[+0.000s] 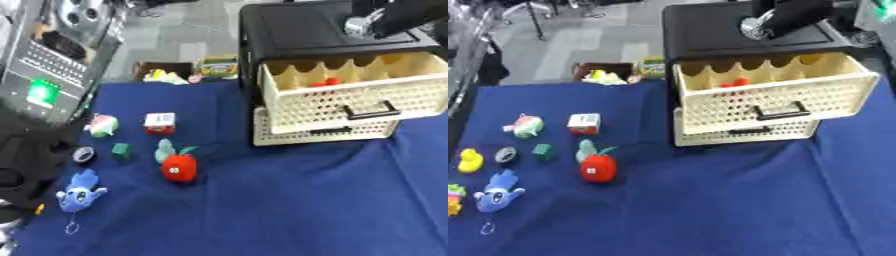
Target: Pick up objects from table and place into drawer.
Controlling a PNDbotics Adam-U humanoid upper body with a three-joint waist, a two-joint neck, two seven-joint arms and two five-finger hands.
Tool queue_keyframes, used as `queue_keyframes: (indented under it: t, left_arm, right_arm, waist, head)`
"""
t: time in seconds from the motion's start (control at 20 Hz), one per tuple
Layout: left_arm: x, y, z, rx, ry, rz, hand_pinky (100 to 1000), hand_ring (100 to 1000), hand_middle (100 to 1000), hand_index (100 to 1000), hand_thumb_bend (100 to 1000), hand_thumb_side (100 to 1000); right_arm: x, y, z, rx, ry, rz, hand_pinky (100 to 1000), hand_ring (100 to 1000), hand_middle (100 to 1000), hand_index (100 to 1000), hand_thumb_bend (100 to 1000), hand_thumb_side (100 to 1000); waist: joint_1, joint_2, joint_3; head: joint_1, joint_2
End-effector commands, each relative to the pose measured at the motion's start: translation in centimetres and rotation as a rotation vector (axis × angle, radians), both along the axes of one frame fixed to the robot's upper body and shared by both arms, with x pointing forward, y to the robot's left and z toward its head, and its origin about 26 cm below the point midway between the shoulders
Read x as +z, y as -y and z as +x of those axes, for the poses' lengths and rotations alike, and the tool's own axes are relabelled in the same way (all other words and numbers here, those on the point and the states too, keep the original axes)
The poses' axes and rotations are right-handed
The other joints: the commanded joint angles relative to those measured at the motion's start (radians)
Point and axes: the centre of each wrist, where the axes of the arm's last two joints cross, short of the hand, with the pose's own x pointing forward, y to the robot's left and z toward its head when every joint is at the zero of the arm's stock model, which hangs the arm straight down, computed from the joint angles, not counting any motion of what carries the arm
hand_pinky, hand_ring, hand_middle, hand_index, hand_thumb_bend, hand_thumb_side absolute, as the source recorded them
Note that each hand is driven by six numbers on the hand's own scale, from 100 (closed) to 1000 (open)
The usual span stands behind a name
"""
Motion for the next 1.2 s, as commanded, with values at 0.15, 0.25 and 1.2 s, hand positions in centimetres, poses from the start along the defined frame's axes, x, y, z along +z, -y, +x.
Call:
queue_keyframes:
  t: [0.15, 0.25, 1.2]
  left_arm:
    - [0.7, -0.9, -0.4, 0.029, 0.025, -0.008, 386, 694, 684, 910, 100, 731]
    - [0.7, -1.1, -0.4, 0.035, 0.022, -0.013, 388, 695, 685, 911, 100, 733]
    - [0.6, -2.7, -0.2, 0.094, 0.039, -0.062, 390, 696, 701, 923, 100, 739]
  right_arm:
    - [-0.6, 0.6, 0.7, 0.012, -0.104, 0.026, 199, 417, 447, 577, 100, 685]
    - [-0.9, 0.7, 0.7, 0.016, -0.128, 0.037, 198, 416, 446, 574, 100, 683]
    - [-3.3, -0.1, 0.8, 0.028, -0.468, 0.172, 227, 413, 443, 562, 100, 632]
  waist:
    - [-0.006, -0.026, -0.014]
    - [-0.009, -0.029, -0.022]
    - [-0.004, -0.025, -0.047]
  head:
    - [0.020, 0.014]
    - [0.029, 0.016]
    - [0.073, 0.014]
